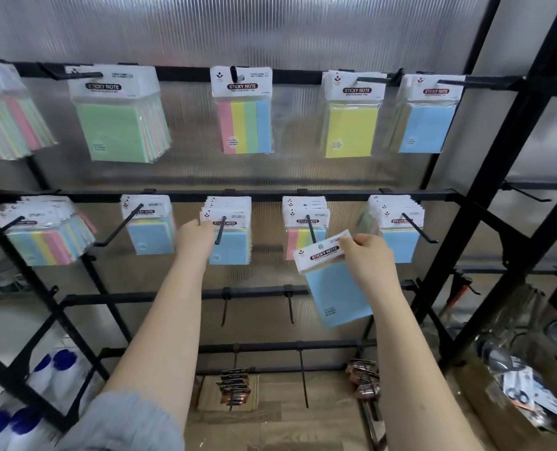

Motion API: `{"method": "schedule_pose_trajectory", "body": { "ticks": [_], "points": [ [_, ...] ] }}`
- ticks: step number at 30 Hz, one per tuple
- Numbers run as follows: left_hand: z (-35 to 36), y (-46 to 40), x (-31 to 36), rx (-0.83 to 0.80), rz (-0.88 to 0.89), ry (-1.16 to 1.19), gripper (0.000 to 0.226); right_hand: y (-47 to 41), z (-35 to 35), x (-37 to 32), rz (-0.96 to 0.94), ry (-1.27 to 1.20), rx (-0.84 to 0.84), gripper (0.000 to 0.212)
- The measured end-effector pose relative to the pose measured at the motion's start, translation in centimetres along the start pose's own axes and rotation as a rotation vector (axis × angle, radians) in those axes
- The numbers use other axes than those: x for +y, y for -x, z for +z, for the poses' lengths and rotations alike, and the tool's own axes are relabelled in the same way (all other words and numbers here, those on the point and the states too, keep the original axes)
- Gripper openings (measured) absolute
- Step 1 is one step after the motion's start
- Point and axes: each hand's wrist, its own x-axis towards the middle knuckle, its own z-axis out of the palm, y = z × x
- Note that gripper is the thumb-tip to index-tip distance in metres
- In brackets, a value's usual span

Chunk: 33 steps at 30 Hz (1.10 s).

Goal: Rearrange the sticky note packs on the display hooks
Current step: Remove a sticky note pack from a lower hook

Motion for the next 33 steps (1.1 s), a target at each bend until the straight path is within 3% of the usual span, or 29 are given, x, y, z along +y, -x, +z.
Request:
{"method": "schedule_pose_trajectory", "body": {
  "ticks": [6,10,13,20,28,33],
  "points": [
    [0.2,-0.3,-0.5,-0.022,-0.09,0.065,0.027,1.0,-1.5,-2.2,-0.016,-0.114,0.055,0.034],
    [0.5,0.1,-1.3,-0.019,-0.059,0.138,0.035,1.7,-1.8,-3.1,-0.01,-0.164,0.078,0.031],
    [0.5,0.2,-1.9,-0.063,-0.025,0.209,0.015,1.8,-1.8,-3.4,-0.007,-0.176,0.091,0.032],
    [0.6,0.3,-2.6,-0.227,-0.096,0.328,0.021,2.2,-1.6,-4.2,0.028,-0.215,0.101,0.03],
    [-2.0,0.9,-2.4,-0.084,0.208,-0.054,0.037,3.0,-0.8,-5.4,-0.004,-0.272,0.219,0.029],
    [-3.5,2.8,-2.3,-0.071,0.332,-0.077,0.04,3.9,0.0,-5.7,0.004,-0.29,0.312,0.04]
  ]
}}
